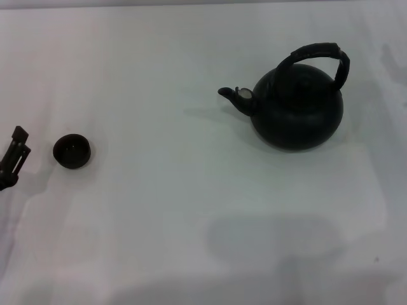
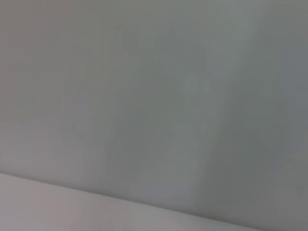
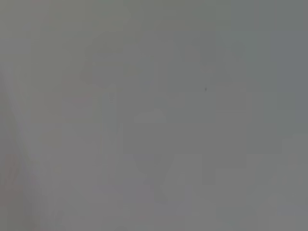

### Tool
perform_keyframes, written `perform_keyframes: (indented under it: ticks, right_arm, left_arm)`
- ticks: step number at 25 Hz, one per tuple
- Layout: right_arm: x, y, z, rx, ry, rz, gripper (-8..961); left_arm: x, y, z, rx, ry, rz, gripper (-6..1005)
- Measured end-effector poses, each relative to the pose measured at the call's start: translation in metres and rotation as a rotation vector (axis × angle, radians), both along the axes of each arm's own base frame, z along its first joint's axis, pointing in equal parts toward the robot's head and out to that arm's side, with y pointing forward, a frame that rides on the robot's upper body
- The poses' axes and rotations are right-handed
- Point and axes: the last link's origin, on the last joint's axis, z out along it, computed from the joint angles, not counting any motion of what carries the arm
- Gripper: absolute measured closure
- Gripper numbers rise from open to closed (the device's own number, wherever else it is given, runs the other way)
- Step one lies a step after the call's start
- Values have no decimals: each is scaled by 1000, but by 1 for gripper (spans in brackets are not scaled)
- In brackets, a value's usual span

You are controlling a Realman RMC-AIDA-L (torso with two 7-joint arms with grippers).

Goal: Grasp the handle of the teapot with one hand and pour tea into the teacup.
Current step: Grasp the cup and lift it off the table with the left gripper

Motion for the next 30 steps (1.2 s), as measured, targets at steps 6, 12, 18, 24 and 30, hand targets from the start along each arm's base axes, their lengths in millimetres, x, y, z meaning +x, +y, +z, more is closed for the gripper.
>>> perform_keyframes:
  ticks: [6,12,18,24,30]
  right_arm:
    - [0,1,0,2,1,1,79]
    - [0,1,2,6,0,1,79]
    - [0,2,3,9,-1,1,79]
    - [0,2,3,10,-3,0,79]
    - [1,1,3,9,-4,-5,79]
  left_arm:
    - [5,5,-3,-22,3,-28,201]
    - [8,5,-10,-70,13,-50,200]
    - [7,6,-20,-139,37,-50,201]
    - [9,8,-24,-178,56,-70,201]
    - [11,10,-27,-202,67,-83,200]
